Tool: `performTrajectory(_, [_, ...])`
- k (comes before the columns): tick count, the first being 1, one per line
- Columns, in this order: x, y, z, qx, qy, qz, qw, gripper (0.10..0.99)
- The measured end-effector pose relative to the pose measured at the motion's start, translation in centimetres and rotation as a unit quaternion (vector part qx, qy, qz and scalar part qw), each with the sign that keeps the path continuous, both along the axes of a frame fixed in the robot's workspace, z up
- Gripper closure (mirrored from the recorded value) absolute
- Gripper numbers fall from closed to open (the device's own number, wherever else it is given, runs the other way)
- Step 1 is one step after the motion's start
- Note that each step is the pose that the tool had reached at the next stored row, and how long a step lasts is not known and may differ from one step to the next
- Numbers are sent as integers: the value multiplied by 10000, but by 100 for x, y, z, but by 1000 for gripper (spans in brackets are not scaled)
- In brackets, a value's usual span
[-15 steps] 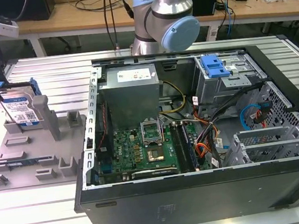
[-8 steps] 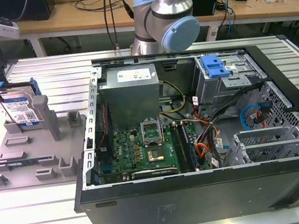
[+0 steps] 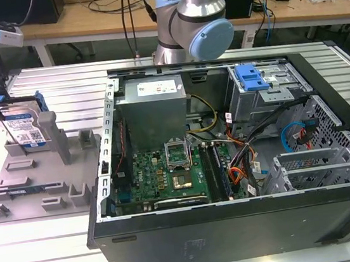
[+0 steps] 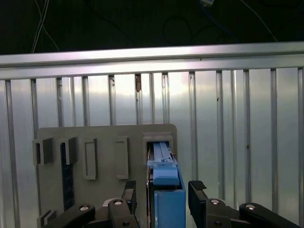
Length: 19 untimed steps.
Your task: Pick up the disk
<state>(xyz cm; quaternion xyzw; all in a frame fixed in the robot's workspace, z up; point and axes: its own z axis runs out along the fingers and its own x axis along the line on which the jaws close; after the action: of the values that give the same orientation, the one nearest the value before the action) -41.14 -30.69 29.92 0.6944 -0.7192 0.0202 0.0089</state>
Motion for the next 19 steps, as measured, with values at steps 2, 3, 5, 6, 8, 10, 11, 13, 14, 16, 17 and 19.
performTrajectory(2, [0, 0, -5, 0, 0, 0, 10000, 608])
performTrajectory(3, [0, 0, -6, 0, 0, 0, 10000, 608])
performTrajectory(5, [0, 0, -9, 0, 1, 0, 10000, 678])
performTrajectory(6, [0, 0, -10, 0, 1, 0, 10000, 678])
performTrajectory(8, [0, 0, -12, 0, 1, 0, 10000, 678])
performTrajectory(10, [1, 0, -14, 0, -1, -1, 10000, 678])
performTrajectory(11, [2, 0, -14, 0, -1, 0, 10000, 678])
performTrajectory(13, [4, 0, -15, 0, 1, 0, 10000, 678])
performTrajectory(14, [4, 0, -15, 0, 0, 0, 10000, 678])
performTrajectory(16, [4, 0, -16, 0, 1, 0, 10000, 678])
performTrajectory(17, [4, 0, -17, 0, 1, 0, 10000, 690])
performTrajectory(19, [3, 0, -20, 0, 1, 0, 10000, 722])
